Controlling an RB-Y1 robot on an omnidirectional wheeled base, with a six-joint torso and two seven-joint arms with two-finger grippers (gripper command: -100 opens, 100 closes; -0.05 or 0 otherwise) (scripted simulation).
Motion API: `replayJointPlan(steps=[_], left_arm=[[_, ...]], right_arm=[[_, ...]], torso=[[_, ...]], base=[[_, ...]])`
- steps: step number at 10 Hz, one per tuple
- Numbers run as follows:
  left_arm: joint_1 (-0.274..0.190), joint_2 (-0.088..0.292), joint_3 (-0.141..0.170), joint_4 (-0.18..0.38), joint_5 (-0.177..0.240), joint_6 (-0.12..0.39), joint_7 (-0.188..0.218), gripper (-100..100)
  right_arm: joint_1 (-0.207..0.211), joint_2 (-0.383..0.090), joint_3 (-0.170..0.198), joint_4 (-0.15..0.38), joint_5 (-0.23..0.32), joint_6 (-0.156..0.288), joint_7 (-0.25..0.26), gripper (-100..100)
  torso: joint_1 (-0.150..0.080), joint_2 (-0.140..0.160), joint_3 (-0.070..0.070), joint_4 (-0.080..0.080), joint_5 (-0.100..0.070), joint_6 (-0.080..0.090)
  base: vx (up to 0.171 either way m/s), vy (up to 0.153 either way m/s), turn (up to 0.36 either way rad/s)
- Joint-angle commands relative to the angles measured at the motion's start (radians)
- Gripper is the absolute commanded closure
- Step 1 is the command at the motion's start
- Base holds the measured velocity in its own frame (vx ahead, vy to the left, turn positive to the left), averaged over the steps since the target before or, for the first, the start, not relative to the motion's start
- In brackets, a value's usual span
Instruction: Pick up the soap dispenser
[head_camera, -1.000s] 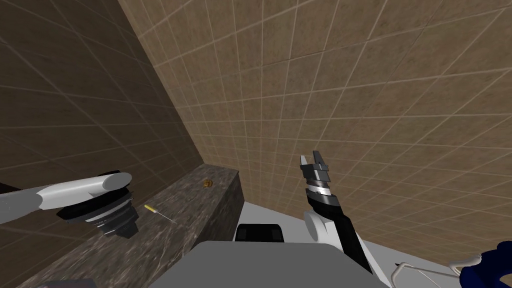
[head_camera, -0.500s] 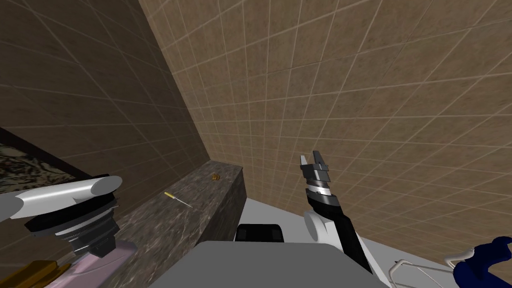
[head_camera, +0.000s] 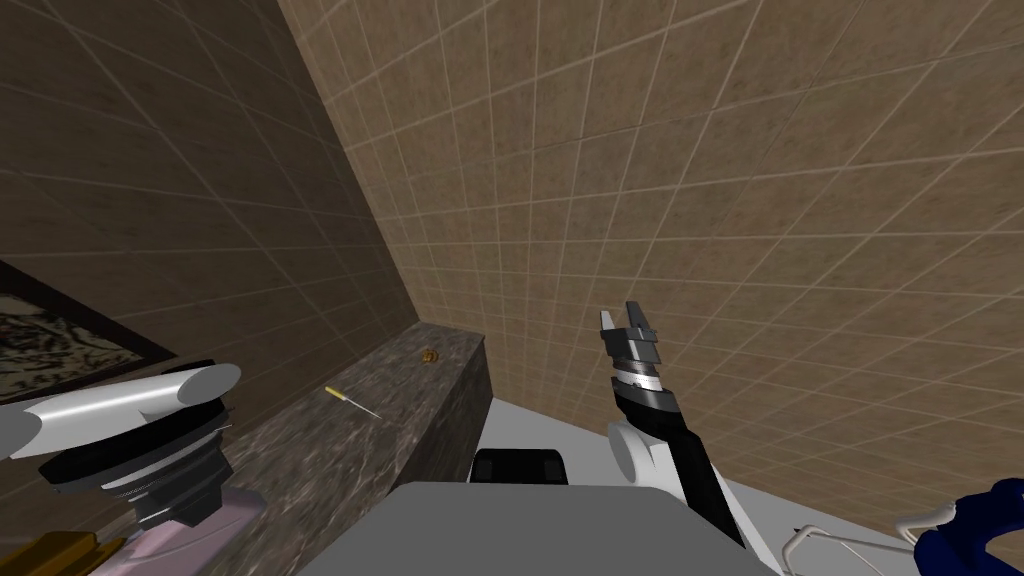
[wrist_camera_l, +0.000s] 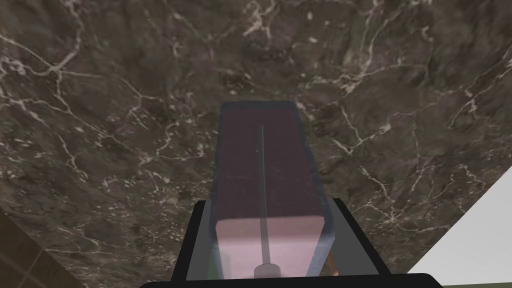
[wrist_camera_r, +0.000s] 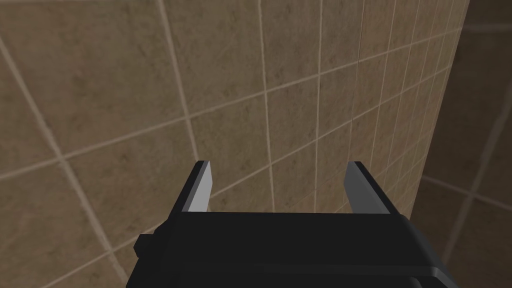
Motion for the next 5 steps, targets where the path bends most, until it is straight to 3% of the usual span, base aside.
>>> replayJointPlan(steps=[1,4,5], left_arm=[[0.000,0.000,0.000,0.000,0.000,0.000,0.000,100],[0.000,0.000,0.000,0.000,0.000,0.000,0.000,100],[0.000,0.000,0.000,0.000,0.000,0.000,0.000,0]], right_arm=[[0.000,0.000,0.000,0.000,0.000,0.000,0.000,0],[0.000,0.000,0.000,0.000,0.000,0.000,0.000,0],[0.000,0.000,0.000,0.000,0.000,0.000,0.000,0]], torso=[[0.000,0.000,0.000,0.000,0.000,0.000],[0.000,0.001,0.000,0.000,0.000,0.000],[0.000,0.001,0.000,0.000,0.000,0.000]], base=[[0.000,0.000,0.000],[0.000,0.000,0.000],[0.000,0.000,0.000]])
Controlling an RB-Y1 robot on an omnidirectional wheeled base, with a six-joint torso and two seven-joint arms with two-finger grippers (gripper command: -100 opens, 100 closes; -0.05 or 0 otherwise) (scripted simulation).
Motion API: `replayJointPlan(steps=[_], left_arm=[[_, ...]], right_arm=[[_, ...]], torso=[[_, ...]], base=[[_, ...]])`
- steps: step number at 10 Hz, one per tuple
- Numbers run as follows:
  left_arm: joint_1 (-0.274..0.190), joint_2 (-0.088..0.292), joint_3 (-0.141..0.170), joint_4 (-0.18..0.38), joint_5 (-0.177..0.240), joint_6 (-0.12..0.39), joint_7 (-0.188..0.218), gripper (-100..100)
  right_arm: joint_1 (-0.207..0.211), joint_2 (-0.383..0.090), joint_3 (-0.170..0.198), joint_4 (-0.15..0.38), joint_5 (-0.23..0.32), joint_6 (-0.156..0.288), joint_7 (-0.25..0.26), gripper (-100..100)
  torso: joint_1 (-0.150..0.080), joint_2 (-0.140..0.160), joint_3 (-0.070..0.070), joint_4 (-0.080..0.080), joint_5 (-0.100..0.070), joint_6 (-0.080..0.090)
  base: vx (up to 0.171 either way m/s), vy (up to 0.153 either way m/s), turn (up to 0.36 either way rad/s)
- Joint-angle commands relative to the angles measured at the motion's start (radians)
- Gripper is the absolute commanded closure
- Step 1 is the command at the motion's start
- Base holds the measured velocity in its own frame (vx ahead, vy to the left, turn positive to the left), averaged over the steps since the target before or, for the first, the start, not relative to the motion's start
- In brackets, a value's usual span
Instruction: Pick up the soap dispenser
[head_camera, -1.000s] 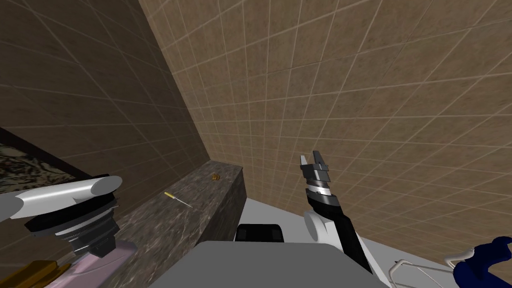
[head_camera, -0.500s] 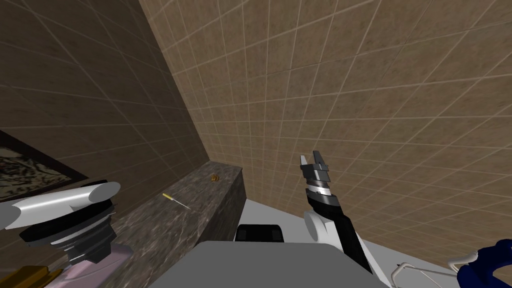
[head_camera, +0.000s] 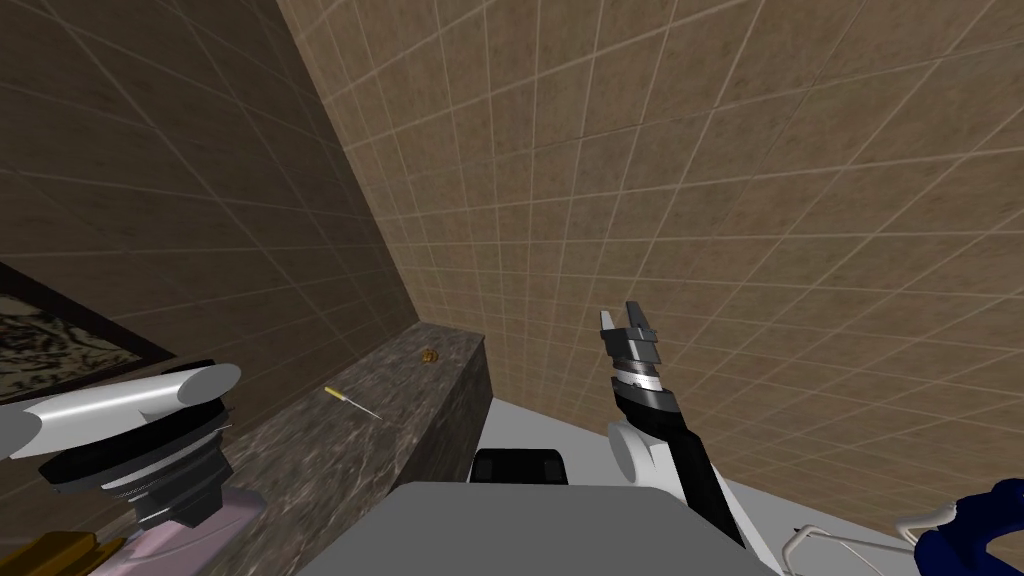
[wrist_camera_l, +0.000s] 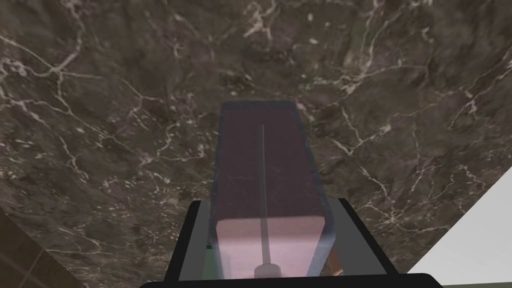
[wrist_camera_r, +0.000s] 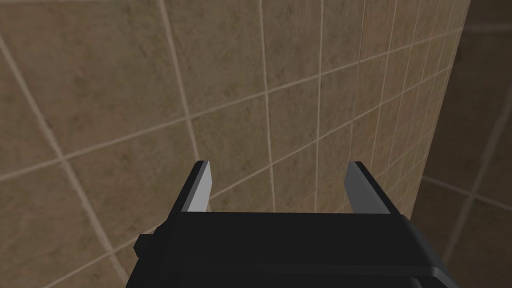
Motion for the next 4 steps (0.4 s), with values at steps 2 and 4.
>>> replayJointPlan(steps=[2,4], left_arm=[[-0.017,0.043,0.004,-0.017,0.031,0.029,0.011,100],[-0.012,0.039,0.004,-0.021,0.028,0.022,0.015,0]], right_arm=[[0.000,0.000,0.000,0.000,0.000,0.000,0.000,0],[0.000,0.000,0.000,0.000,0.000,0.000,0.000,0]], torso=[[0.000,0.001,0.001,0.000,-0.001,0.001],[0.000,0.001,0.001,0.000,0.000,0.000]], base=[[-0.033,0.011,0.003],[-0.008,0.004,-0.003]])
